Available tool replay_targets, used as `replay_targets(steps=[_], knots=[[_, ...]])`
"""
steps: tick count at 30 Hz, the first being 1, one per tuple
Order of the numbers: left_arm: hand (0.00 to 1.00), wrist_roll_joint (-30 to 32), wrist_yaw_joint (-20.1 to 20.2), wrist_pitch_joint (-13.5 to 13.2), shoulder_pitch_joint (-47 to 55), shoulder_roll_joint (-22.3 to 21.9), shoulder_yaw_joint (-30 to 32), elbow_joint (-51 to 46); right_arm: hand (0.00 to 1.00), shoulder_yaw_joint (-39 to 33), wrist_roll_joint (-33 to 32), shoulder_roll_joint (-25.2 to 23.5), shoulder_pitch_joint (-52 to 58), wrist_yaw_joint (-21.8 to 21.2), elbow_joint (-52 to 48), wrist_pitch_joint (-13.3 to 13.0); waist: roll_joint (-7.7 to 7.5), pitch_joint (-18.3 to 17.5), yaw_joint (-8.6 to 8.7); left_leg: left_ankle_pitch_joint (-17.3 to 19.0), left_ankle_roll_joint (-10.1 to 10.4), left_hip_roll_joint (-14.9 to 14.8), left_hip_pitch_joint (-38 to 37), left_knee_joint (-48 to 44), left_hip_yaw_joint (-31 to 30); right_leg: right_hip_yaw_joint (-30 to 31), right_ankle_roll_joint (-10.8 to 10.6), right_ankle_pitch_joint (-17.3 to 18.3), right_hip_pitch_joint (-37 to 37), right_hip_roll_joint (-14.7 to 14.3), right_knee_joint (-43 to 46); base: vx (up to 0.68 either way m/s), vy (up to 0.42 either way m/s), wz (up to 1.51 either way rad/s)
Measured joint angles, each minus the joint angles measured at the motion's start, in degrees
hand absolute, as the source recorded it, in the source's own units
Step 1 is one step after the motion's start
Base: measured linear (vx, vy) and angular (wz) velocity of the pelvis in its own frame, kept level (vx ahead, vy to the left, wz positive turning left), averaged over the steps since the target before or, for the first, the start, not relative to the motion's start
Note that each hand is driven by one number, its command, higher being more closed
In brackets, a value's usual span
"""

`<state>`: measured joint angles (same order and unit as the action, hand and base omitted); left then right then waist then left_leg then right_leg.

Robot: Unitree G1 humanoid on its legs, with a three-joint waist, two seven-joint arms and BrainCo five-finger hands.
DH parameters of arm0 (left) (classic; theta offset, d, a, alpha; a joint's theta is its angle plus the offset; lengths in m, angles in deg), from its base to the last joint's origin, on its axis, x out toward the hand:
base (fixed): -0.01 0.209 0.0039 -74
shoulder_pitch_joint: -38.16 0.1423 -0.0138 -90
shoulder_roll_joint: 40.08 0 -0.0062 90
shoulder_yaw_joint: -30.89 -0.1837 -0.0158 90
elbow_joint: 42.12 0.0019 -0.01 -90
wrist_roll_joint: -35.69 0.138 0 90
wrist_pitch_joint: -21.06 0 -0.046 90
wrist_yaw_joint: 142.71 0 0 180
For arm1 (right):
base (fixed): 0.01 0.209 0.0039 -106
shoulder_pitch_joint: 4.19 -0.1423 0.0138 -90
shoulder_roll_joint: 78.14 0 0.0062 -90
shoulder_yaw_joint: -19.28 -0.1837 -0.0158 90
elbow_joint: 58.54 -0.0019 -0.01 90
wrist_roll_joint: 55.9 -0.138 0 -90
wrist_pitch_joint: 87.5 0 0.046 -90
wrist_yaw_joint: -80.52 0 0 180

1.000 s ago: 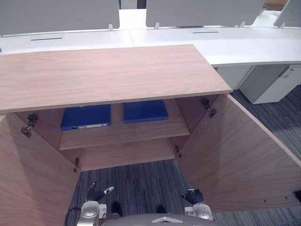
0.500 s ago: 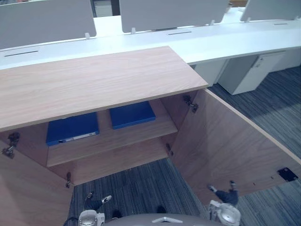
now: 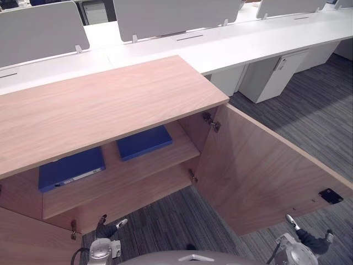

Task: Walk over to the cabinet, pick up the folder, carry it to the office cabinet, place the folder inside the office cabinet, then close the office cabinet door

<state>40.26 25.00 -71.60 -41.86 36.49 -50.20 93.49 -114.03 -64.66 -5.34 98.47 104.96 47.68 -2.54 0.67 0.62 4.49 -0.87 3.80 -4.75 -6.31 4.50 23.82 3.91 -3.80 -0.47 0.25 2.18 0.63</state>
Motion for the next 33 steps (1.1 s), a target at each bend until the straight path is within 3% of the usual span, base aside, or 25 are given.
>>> replay_targets(steps=[6,11,20,33], knots=[[0.0,-0.01,0.25,0.17,1.01,-0.42,-0.03,0.62,0.0,-2.58,-3.28,4.65,-2.51,-0.68,4.24,-0.26,0.1,-0.14,0.42,0.22,0.26,0.18,-0.31,0.04,-0.02,-0.05,0.6,1.11,0.19,0.02,0.55,-0.02,-0.004,0.0],[0.0,-0.02,0.64,0.15,0.62,-0.21,-0.31,2.52,0.0,-2.65,-4.87,9.32,-5.48,-3.71,10.71,-0.26,0.25,-0.24,0.49,0.23,0.26,0.46,0.45,0.3,-0.89,-1.27,0.72,1.07,0.23,0.46,-0.2,0.0,0.001,0.09],[0.0,-0.01,1.77,0.14,0.26,2.73,-1.67,4.94,0.0,0.0,-4.63,16.32,-11.36,-7.11,18.28,-0.25,0.29,-0.23,0.7,0.37,-0.58,1.18,1.48,-0.02,-3.35,-2.87,0.01,0.45,-0.43,0.85,-1.74,0.05,0.001,0.07],[0.0,0.03,2.62,0.04,0.01,3.44,-1.64,4.94,0.0,2.73,-4.25,19.9,-11.78,-7.77,20.72,-0.22,0.27,0.87,1.73,0.37,-0.84,1.95,1.59,0.0,-5.35,-4.39,-0.46,0.3,-1.13,1.72,-2.71,-0.03,-0.009,0.05]])
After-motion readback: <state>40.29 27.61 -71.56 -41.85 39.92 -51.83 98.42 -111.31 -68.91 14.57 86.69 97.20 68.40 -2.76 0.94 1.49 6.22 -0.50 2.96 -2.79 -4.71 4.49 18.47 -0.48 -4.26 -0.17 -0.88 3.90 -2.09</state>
